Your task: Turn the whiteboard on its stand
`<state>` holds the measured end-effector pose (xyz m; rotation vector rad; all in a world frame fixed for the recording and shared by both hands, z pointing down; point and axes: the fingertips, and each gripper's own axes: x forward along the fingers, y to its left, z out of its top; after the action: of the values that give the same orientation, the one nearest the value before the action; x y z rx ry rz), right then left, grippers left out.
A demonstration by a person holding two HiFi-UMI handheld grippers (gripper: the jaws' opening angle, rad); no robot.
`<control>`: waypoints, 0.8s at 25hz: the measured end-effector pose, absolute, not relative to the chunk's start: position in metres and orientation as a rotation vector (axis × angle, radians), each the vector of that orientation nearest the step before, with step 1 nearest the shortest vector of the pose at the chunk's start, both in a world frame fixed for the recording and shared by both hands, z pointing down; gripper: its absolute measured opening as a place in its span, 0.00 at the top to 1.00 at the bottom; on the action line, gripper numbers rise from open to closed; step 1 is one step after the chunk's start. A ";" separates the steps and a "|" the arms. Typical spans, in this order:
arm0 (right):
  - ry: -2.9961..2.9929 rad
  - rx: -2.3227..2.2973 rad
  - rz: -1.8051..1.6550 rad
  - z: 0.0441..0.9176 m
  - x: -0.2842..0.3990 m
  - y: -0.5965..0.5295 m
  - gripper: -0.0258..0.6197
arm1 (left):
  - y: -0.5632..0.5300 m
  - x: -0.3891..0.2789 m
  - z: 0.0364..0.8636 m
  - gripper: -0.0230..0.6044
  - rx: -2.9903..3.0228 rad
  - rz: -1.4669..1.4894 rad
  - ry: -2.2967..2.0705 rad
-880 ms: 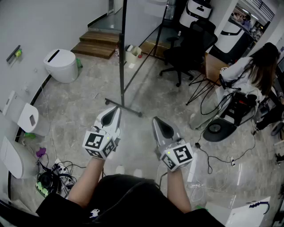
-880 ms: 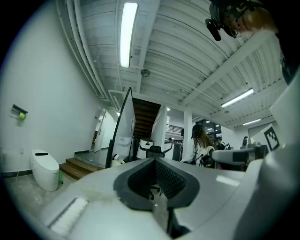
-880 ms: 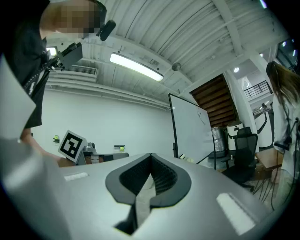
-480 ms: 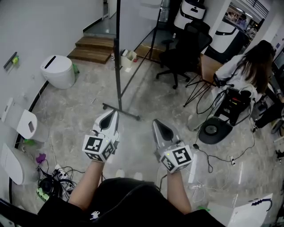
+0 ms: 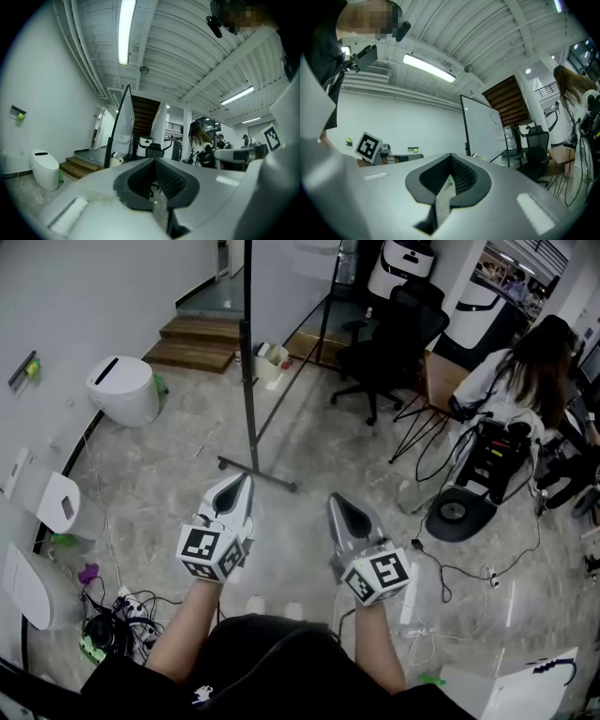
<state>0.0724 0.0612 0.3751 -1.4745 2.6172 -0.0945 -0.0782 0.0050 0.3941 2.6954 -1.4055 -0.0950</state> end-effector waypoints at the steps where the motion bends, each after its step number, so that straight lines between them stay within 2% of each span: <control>1: 2.619 -1.475 -0.093 0.375 0.074 0.062 0.95 | 0.006 -0.076 0.394 0.96 2.700 -0.097 -1.398; 20: 2.637 -1.429 -0.098 0.384 0.116 0.065 0.95 | 0.014 -0.039 0.399 0.96 2.693 -0.079 -1.450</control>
<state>0.1160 0.0647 0.3835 -1.4286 2.6371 -0.0980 -0.0390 0.0136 0.3990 2.6933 -1.4497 -0.0792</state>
